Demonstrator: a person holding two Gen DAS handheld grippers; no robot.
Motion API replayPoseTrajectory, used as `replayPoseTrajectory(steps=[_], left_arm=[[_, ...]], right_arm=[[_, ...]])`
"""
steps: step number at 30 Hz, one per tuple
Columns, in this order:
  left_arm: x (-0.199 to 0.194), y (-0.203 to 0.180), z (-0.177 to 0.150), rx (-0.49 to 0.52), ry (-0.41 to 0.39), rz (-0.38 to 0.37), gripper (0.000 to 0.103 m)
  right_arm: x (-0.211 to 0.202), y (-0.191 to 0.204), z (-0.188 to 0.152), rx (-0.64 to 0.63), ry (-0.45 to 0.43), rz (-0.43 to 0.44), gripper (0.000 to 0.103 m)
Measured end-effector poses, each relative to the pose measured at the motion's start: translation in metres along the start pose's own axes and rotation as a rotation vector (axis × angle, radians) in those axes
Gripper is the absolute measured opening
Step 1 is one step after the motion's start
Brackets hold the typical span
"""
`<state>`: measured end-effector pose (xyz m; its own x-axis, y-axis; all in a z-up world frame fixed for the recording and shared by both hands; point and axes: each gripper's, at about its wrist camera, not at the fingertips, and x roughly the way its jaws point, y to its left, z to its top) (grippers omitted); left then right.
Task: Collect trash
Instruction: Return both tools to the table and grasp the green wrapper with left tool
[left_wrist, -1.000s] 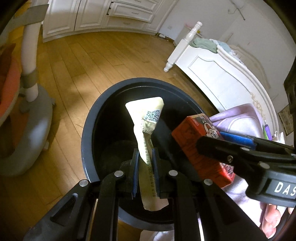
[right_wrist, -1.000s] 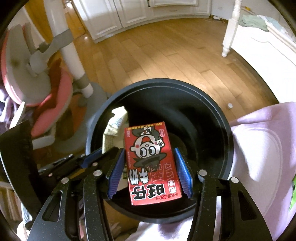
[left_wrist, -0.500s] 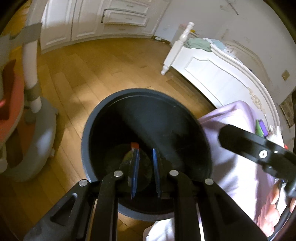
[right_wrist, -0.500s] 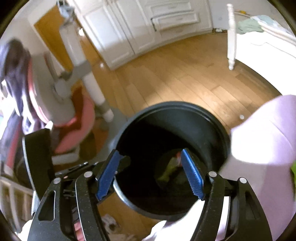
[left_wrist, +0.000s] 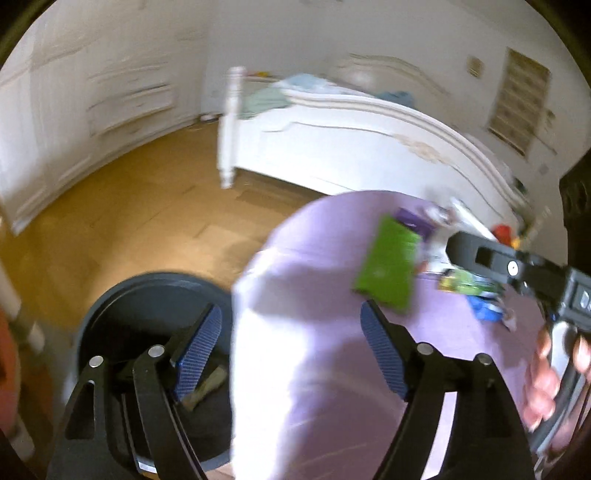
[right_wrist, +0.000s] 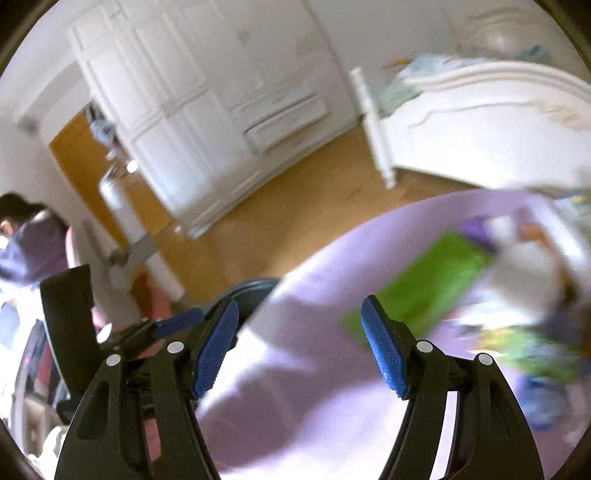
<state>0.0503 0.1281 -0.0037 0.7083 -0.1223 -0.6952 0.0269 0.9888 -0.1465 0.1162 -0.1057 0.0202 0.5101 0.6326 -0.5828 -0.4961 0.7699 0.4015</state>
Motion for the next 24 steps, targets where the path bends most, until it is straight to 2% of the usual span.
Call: replayPoseTrajectory(steps=[2,6,9,11,14,18,22,24], left_arm=[[0.013,-0.025,0.009,0.075,0.014,-0.013,0.082],[0.037,-0.056,0.017,0.169,0.052,-0.028,0.082],[0.059,-0.075,0.022,0.227,0.088,-0.027,0.082],[0.070,-0.080,0.022,0.254,0.113,-0.025,0.082],[0.087,-0.093,0.022,0.285,0.151,-0.018,0.082],[0.102,-0.100,0.023,0.288,0.179,0.003,0.082],[0.116,-0.097,0.023,0.262,0.210,-0.009,0.081],[0.117,-0.098,0.024,0.272,0.204,-0.006,0.074]], right_arm=[[-0.018,-0.024,0.004,-0.002,-0.034,-0.055,0.069],[-0.044,-0.068,0.016,-0.070,-0.079,-0.236,0.069],[-0.044,-0.092,0.024,-0.154,-0.051,-0.355,0.069],[-0.034,-0.101,0.026,-0.195,-0.010,-0.398,0.069],[-0.023,-0.119,0.022,-0.232,0.054,-0.417,0.067],[-0.009,-0.137,0.021,-0.249,0.114,-0.435,0.047],[0.009,-0.135,0.022,-0.243,0.126,-0.430,0.034],[0.010,-0.135,0.023,-0.227,0.118,-0.427,0.027]])
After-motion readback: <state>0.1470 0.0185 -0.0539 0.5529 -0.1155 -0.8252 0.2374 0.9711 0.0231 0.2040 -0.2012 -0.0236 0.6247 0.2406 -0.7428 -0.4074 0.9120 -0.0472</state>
